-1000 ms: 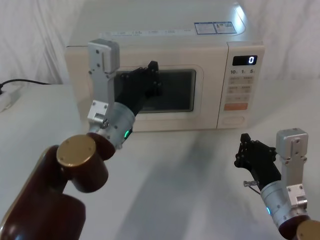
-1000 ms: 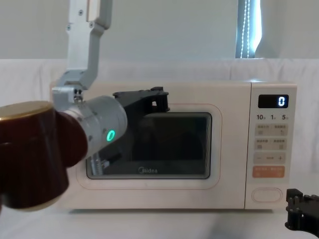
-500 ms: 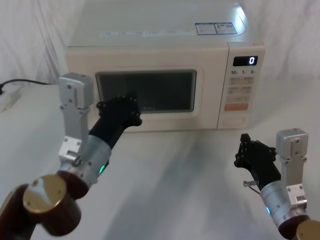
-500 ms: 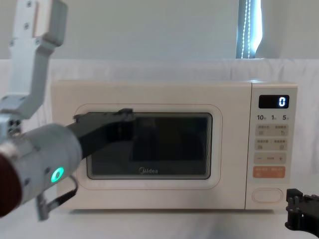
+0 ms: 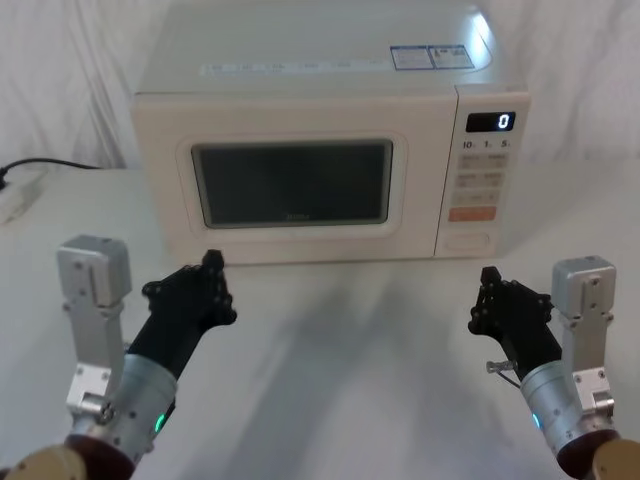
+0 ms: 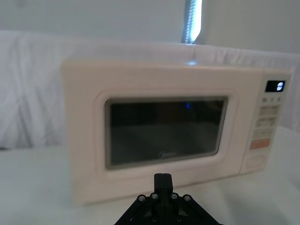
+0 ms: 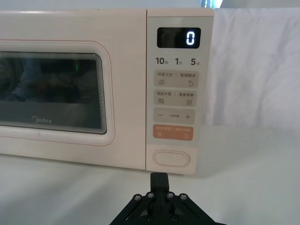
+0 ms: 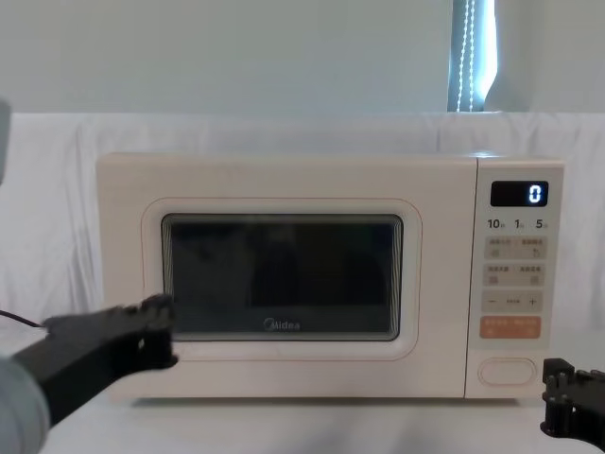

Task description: Press the button to open the microwave door with one hand; close the microwave door with the other hand.

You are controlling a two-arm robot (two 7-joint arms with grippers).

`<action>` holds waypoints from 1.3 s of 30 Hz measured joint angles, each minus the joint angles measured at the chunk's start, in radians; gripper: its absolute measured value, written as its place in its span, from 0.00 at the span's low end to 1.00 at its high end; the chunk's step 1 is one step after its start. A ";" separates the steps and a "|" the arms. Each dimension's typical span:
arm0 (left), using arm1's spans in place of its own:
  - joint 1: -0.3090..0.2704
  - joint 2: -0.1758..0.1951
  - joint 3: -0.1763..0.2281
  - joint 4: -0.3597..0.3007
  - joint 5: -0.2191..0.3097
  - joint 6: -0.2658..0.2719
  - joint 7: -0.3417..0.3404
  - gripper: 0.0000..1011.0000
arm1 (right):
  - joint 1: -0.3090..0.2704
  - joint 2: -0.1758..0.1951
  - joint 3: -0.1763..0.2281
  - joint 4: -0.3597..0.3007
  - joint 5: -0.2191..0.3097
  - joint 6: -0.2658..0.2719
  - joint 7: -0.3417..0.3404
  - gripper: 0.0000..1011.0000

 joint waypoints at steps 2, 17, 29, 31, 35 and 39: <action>0.015 -0.001 -0.007 -0.001 -0.003 -0.005 0.002 0.00 | 0.000 0.000 0.000 0.000 0.000 0.000 0.000 0.00; 0.053 -0.020 -0.049 0.046 -0.015 -0.044 0.004 0.00 | 0.000 0.000 0.000 0.000 0.000 0.000 0.000 0.00; 0.052 -0.019 -0.047 0.045 -0.015 -0.043 0.003 0.00 | 0.000 0.000 0.000 0.000 0.000 0.000 0.000 0.00; 0.052 -0.019 -0.047 0.044 -0.015 -0.043 0.003 0.00 | 0.000 0.000 0.000 0.000 0.000 0.000 0.000 0.00; 0.051 -0.019 -0.046 0.044 -0.015 -0.042 0.003 0.00 | 0.000 0.000 0.000 0.000 0.000 0.000 0.000 0.00; 0.051 -0.018 -0.046 0.044 -0.014 -0.042 0.003 0.00 | 0.000 0.000 0.000 0.000 0.000 0.000 0.000 0.00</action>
